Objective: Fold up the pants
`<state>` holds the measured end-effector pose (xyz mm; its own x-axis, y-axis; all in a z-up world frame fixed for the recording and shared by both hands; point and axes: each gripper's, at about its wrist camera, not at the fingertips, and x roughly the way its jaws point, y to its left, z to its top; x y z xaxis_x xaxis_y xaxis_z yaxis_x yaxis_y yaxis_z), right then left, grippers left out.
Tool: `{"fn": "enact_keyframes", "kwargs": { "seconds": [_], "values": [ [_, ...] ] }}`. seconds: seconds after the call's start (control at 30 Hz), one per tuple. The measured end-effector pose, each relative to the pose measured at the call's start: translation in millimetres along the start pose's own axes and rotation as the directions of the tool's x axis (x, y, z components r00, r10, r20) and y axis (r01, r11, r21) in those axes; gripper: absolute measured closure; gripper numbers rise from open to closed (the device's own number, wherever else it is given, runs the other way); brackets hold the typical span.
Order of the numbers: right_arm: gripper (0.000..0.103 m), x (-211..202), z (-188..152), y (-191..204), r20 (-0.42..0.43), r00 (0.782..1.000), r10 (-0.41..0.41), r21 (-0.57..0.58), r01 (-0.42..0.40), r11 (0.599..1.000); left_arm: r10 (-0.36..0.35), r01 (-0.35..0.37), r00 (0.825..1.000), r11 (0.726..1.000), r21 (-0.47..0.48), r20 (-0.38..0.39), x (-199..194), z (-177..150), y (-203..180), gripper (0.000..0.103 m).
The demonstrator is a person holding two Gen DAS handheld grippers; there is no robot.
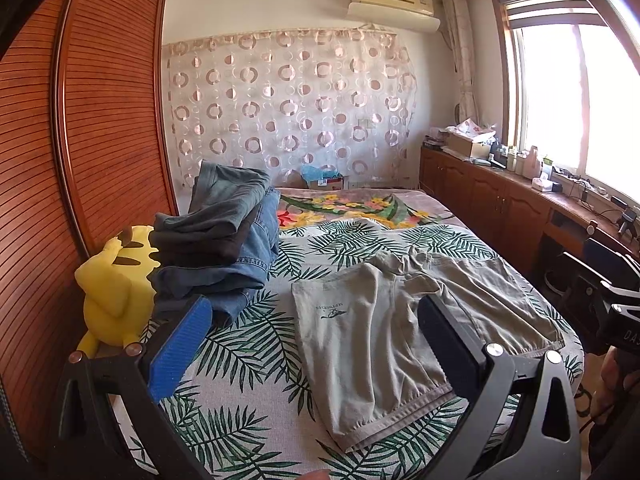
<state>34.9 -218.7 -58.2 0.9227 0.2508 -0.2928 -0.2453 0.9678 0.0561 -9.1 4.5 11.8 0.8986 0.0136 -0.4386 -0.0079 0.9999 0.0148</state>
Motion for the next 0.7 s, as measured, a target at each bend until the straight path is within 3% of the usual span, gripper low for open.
{"fn": "enact_keyframes", "kwargs": {
  "seconds": [0.7],
  "values": [
    [0.0, -0.3, -0.8, 0.3, 0.0, 1.0, -0.006, 0.003, 0.006, 1.0, 0.005, -0.005, 1.0, 1.0, -0.009, 0.004, 0.1, 1.7, 1.0, 0.0]
  ]
}}
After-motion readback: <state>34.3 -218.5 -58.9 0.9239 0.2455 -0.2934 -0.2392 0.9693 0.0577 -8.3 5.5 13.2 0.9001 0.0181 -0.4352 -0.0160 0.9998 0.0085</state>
